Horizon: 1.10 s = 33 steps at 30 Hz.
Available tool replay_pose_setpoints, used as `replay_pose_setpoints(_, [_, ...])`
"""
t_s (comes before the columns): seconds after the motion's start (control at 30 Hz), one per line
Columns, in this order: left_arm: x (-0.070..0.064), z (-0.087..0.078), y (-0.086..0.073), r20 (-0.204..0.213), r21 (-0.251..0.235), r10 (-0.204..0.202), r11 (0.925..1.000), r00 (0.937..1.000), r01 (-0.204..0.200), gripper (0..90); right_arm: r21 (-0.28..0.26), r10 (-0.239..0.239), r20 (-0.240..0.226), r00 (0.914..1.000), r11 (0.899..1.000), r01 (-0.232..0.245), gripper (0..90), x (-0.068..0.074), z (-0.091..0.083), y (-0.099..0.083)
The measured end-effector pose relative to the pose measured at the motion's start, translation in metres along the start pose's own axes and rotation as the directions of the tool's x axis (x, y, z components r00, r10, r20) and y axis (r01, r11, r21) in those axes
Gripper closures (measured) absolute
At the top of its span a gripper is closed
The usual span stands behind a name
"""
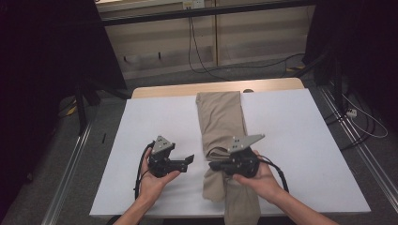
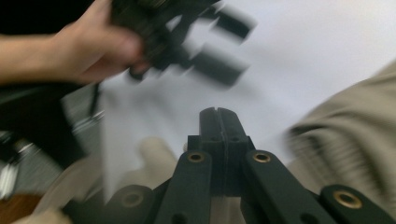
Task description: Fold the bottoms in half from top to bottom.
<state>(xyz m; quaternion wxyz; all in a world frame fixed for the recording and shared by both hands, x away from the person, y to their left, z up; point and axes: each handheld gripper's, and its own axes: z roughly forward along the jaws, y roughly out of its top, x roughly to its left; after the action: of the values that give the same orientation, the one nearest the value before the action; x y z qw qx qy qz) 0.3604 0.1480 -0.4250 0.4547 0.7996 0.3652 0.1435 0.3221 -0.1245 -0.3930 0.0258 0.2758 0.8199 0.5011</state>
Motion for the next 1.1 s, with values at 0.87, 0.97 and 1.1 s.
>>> replay_pose_setpoints(0.87, [-0.013, 0.014, -0.003, 0.034, 0.074, 0.059, 0.9954, 0.9977, -0.061, 13.1, -0.155, 0.258, 0.374, 0.8910, 0.964, -0.214, 90.0, -0.155, 0.011, 0.048])
replay_pose_setpoints(0.97, [-0.014, 0.015, -0.004, 0.040, 0.086, 0.063, 0.9941, 0.9972, -0.066, 15.5, -0.126, 0.239, 0.398, 0.8857, 0.971, -0.205, 89.9, -0.161, 0.014, 0.045])
replay_pose_setpoints(1.1, [-0.021, 0.016, -0.006, 0.073, 0.131, 0.034, 0.9904, 0.9968, -0.043, 23.3, -0.094, 0.254, 0.458, 0.8518, 0.967, -0.237, 73.9, -0.170, 0.007, 0.033])
